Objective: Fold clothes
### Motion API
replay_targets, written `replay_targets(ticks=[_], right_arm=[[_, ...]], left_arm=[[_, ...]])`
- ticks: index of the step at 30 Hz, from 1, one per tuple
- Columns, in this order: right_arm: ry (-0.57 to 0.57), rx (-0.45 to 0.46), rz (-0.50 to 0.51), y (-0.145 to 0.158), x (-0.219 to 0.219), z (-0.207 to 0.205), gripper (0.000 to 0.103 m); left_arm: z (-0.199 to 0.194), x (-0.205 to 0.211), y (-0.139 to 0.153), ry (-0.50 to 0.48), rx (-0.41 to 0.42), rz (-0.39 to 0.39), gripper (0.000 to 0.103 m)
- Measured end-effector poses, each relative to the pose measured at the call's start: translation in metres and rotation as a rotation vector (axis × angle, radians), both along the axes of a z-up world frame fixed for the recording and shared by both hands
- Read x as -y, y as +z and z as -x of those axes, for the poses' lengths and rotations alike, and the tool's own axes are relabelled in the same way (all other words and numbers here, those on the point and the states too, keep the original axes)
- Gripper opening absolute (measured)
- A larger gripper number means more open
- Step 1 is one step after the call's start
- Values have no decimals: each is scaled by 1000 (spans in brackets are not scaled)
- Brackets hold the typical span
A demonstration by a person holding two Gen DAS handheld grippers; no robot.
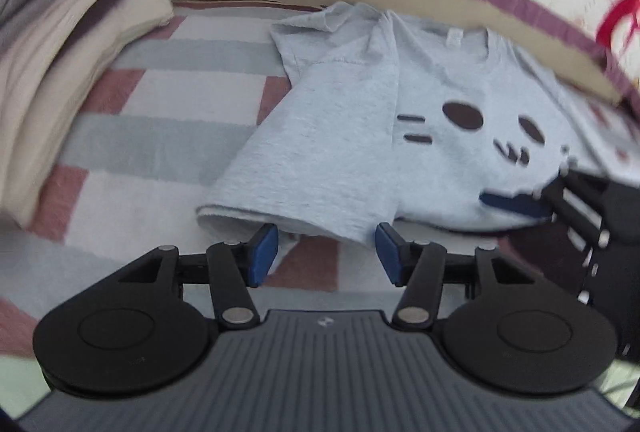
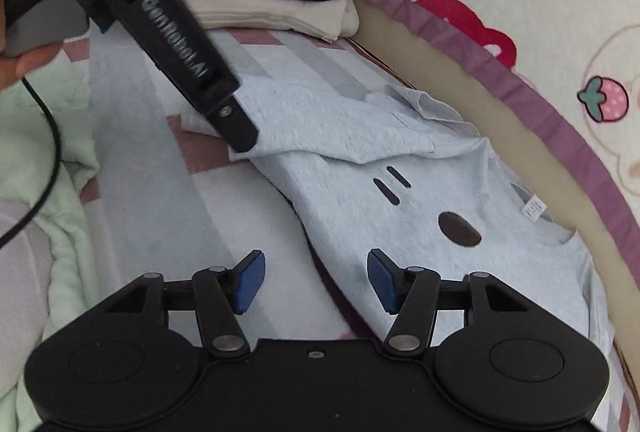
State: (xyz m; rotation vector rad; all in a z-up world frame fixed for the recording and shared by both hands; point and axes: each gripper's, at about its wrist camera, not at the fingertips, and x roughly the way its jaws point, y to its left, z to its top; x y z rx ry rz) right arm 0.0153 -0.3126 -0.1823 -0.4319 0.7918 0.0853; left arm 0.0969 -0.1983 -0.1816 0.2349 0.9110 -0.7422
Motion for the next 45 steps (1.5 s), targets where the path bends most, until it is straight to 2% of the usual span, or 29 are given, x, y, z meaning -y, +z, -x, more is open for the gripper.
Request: replay_targets(ticks=[1, 2, 3, 4, 6, 8, 11, 12, 14, 15, 16, 18, 20, 21, 24, 26, 29, 32, 35, 36, 37, 38, 39, 40, 41, 42, 43, 45], right_arm=[[-4, -1, 6, 0, -2, -5, 61], [-13, -6, 7, 1, -4, -11, 61], [-22, -11, 8, 1, -5, -16, 61], [-34, -11, -3, 1, -5, -20, 61], [-63, -10, -36, 0, -2, -27, 65], [-93, -16, -78, 0, 2, -34, 67], [-126, -36, -177, 0, 14, -38, 67], [-139, -37, -219, -1, 20, -38, 67], [-166, -31, -303, -4, 32, -37, 67], [-182, -23, -339, -6, 37, -38, 68], [-198, -16, -375, -8, 42, -39, 68], [-240, -1, -445, -8, 52, -42, 68], [-263, -10, -483, -6, 58, -44, 68], [-256, -19, -452, -5, 56, -45, 66], [-208, -32, -311, -6, 45, -43, 59], [-214, -25, -296, -6, 42, -41, 59], [-222, -10, -235, -4, 35, -42, 59], [-205, 14, -158, -5, 23, -46, 60], [-181, 38, -96, -6, 12, -52, 61], [-167, 44, -78, -6, 8, -53, 61], [-150, 50, -61, -5, 3, -53, 60], [-124, 56, -47, -5, -1, -52, 59], [-91, 62, -41, -5, -5, -51, 53], [-57, 67, -37, -4, -9, -50, 44], [-54, 66, -47, -2, -9, -51, 17], [-65, 63, -64, 1, -8, -52, 4], [-76, 60, -80, 4, -8, -54, 4], [-171, 54, -215, 15, 6, -56, 4]], left_arm=[[-1, 1, 2, -49, 34, -40, 53], [-4, 0, 4, -70, 58, -29, 54], [-7, -2, 7, -90, 83, -19, 57], [-11, -3, 8, -111, 98, -4, 66], [-20, -2, 4, -170, 24, 46, 77], [-28, -2, -3, -216, -52, 40, 77], [-40, -14, -10, -179, -71, 81, 77], [-45, -18, -11, -175, -70, 100, 71], [-54, -16, -13, -231, -79, 116, 13], [-57, -12, -13, -274, -82, 99, 5], [-57, -9, -8, -296, -52, 90, 5], [-57, -7, 11, -297, 29, 123, 5], [-67, -12, 29, -222, 52, 177, 5], [-72, -15, 37, -173, 64, 197, 0], [-89, -38, 52, 5, 109, 215, 1], [-101, -58, 46, 94, 77, 222, 1], [-111, -74, 26, 190, 64, 174, 1], [-113, -82, 15, 288, 132, 148, 1], [-112, -82, 17, 302, 184, 157, 6], [-111, -84, 18, 300, 174, 181, 12], [-110, -84, 18, 279, 150, 200, 25], [-110, -83, 18, 253, 113, 213, 32], [-109, -83, 18, 230, 70, 230, 38], [-107, -84, 16, 217, -1, 263, 39], [-106, -86, 13, 206, -74, 299, 39], [-105, -88, 10, 206, -156, 349, 40], [-104, -90, 5, 207, -245, 403, 41], [-104, -91, -15, 210, -480, 553, 46]])
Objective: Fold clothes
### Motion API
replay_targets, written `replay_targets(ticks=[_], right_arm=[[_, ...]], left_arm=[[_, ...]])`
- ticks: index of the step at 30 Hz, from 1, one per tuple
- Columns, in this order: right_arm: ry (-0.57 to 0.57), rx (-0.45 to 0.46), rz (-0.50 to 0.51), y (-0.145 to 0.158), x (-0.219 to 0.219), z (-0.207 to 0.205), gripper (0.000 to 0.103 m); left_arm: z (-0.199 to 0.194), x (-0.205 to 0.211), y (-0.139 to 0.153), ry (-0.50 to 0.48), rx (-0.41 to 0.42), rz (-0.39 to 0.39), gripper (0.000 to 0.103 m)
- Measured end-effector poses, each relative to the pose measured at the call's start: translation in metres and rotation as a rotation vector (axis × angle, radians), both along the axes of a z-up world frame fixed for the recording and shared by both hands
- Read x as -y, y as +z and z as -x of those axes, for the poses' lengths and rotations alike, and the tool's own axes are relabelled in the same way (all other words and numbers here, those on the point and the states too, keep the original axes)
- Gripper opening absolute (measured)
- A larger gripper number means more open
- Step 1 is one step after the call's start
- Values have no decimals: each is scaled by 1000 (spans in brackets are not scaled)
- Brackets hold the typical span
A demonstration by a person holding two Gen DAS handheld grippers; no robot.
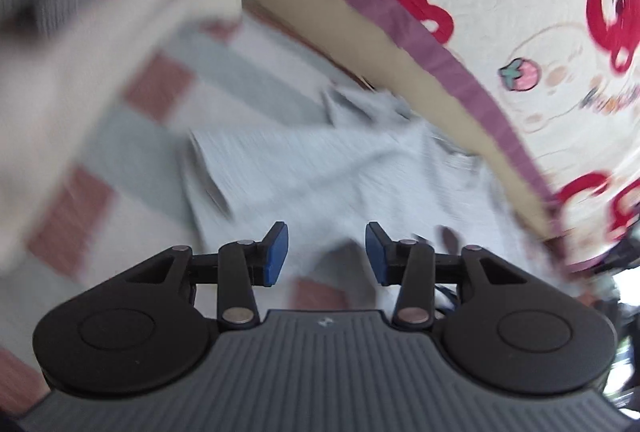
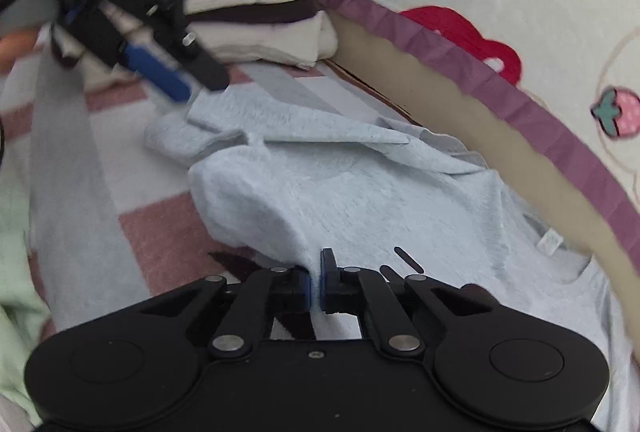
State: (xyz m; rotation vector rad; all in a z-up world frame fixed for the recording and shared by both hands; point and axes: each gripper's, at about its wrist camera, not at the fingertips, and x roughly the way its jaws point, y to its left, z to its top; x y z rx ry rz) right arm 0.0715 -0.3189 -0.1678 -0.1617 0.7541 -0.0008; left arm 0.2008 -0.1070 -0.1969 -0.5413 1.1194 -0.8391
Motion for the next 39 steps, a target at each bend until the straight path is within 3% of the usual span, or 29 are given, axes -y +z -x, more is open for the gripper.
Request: replay_targets(ticks=[2, 4, 6, 8, 10, 11, 14, 19, 21, 25, 26, 28, 30, 33, 35, 36, 39], right_arm=[[-88, 9, -137, 7, 14, -1, 5], [-118, 15, -192, 12, 20, 1, 5], [-111, 25, -188, 16, 19, 4, 5], [-93, 30, -160, 18, 14, 6, 6], [-92, 15, -146, 16, 14, 7, 5], [-108, 8, -156, 15, 17, 6, 5], [-156, -5, -201, 13, 27, 4, 5], [-211, -5, -309, 21, 38, 5, 5], [-233, -7, -351, 23, 43, 5, 5], [-184, -14, -297, 23, 38, 6, 5], [-168, -17, -282, 22, 36, 6, 5], [-132, -28, -266, 20, 33, 8, 5], [-96, -49, -270, 16, 31, 16, 8], [-70, -105, -265, 5, 30, 44, 20], [-155, -131, -279, -5, 47, 74, 22], [-224, -138, -299, -10, 62, 92, 22], [-465, -99, -409, -13, 113, 142, 24]], left_arm=[[1, 0, -20, -23, -212, 172, 59], [8, 7, -41, -65, -378, 301, 61], [17, 15, -45, -48, -369, 280, 64], [23, 25, -45, -38, -331, 246, 74], [25, 36, -50, 5, -345, 225, 78], [26, 40, -53, 44, -391, 208, 79], [33, 50, -63, 77, -541, 271, 80], [51, 60, -60, 29, -573, 246, 83], [52, 60, -61, 35, -574, 271, 83], [45, 58, -54, 152, -416, 178, 77], [43, 58, -52, 162, -381, 164, 71], [40, 59, -46, 160, -320, 157, 28], [38, 58, -33, 177, -226, 116, 18], [41, 61, -2, 152, 46, -8, 8], [45, 67, 19, 106, 244, -102, 6], [46, 69, 26, 94, 298, -118, 7], [43, 67, 31, 91, 312, -122, 6]])
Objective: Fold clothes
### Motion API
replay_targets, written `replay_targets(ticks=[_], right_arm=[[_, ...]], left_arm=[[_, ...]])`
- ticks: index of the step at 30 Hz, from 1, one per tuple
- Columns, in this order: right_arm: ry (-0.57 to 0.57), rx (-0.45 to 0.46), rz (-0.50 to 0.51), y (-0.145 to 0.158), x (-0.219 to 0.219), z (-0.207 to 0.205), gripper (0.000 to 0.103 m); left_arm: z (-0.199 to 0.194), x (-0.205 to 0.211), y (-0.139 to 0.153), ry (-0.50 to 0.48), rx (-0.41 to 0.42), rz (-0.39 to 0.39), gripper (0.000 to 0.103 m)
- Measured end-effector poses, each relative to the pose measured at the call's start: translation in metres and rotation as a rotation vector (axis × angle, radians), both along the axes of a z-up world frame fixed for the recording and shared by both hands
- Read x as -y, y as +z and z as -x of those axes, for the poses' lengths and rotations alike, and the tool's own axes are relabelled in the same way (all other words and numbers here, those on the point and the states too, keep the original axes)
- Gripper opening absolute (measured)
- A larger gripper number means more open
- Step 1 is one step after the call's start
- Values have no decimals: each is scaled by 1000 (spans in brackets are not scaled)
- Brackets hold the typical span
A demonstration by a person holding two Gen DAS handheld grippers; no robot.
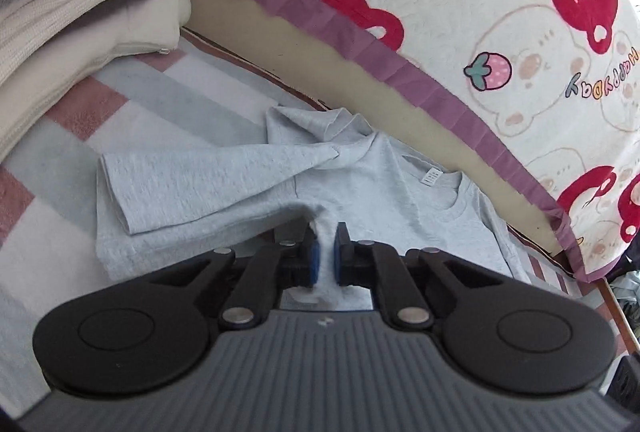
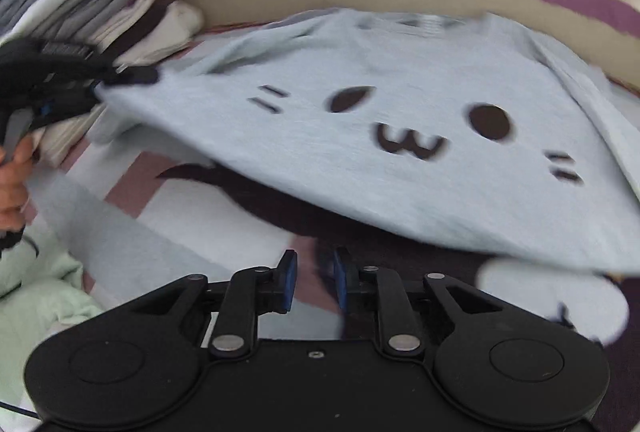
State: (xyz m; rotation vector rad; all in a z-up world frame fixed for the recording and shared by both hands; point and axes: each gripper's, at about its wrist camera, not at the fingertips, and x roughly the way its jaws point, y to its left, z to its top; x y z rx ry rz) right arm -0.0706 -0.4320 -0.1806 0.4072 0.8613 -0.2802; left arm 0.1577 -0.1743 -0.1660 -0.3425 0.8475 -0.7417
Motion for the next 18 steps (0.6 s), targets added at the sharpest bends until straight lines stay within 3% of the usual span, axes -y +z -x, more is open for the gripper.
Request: replay_targets(ticks=[1, 3, 4, 6, 9, 16, 18], right_arm=[[-89, 2, -19, 0, 16, 14, 25], [-272, 22, -68, 0, 47, 41, 47], [-363, 50, -113, -2, 64, 55, 50], [-478, 104, -221, -8, 89, 76, 46], [-588, 149, -289, -11, 109, 91, 47], [-658, 136, -154, -14, 132, 70, 52], [-628, 145, -112, -16, 135, 58, 58]], left_arm=[[-2, -1, -1, 3, -18, 6, 7], [-5, -4, -6, -1, -46, 0, 7], [-6, -4, -8, -2, -51, 0, 7], [-8, -3, -11, -11, -59, -4, 7], [-11, 0, -17, -26, -68, -20, 7], [-12, -1, -23, -32, -88, -46, 7], [-11, 0, -25, -39, -99, -56, 7]])
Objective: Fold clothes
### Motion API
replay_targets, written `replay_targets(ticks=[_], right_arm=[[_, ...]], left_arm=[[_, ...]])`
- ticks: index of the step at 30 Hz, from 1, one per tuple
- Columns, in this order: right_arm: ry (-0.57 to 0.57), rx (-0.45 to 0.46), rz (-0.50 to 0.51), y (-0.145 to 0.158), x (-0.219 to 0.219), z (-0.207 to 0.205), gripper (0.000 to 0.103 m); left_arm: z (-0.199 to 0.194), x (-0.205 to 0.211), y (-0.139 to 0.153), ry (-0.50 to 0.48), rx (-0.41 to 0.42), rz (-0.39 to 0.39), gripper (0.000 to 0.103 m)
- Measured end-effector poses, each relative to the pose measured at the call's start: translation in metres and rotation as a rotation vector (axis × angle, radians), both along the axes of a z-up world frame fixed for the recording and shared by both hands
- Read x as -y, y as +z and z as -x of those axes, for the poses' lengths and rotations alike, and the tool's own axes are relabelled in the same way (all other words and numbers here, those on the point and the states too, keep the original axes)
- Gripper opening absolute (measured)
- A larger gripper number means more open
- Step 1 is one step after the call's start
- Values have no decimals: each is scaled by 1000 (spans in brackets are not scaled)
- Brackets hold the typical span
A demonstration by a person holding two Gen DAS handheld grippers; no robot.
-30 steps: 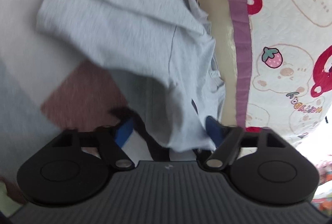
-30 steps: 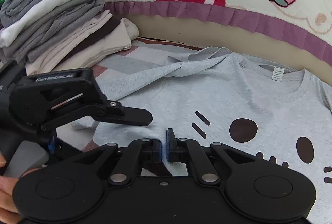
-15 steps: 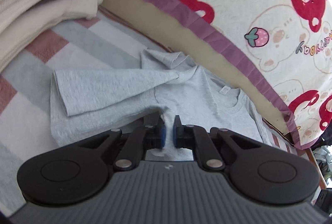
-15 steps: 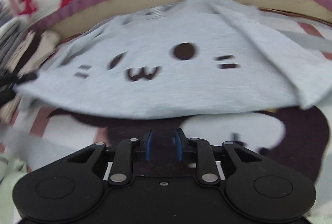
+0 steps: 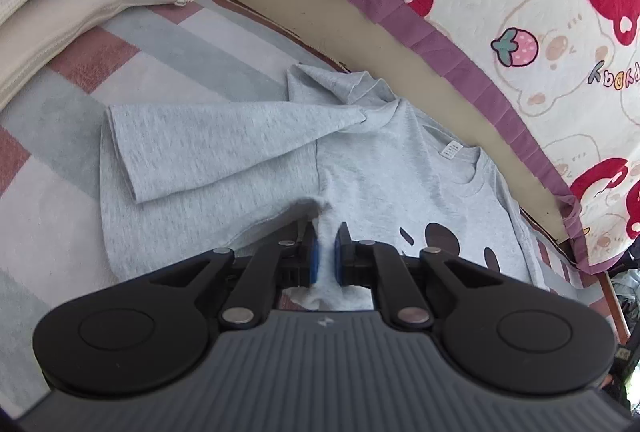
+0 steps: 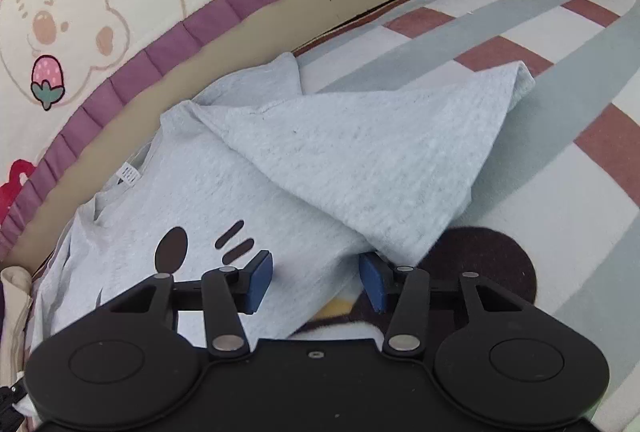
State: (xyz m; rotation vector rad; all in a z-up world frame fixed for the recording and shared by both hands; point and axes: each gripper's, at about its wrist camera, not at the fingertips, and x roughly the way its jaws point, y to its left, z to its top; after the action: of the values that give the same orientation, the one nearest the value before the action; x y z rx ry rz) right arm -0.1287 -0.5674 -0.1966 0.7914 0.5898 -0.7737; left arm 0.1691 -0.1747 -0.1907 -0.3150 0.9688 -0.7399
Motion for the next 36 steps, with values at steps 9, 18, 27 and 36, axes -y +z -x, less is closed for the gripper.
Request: replay_targets(ticks=[9, 18, 27, 36], right_arm=[[152, -76, 272, 11, -22, -8, 9], [152, 2, 255, 31, -16, -9, 9], [140, 33, 111, 43, 11, -24, 9], [46, 107, -157, 20, 26, -25, 29]], left_arm=[[2, -8, -3, -75, -125, -76, 13], [5, -15, -40, -49, -527, 147, 59], [-2, 29, -27, -3, -326, 110, 3], [7, 32, 41, -40, 67, 31, 4]])
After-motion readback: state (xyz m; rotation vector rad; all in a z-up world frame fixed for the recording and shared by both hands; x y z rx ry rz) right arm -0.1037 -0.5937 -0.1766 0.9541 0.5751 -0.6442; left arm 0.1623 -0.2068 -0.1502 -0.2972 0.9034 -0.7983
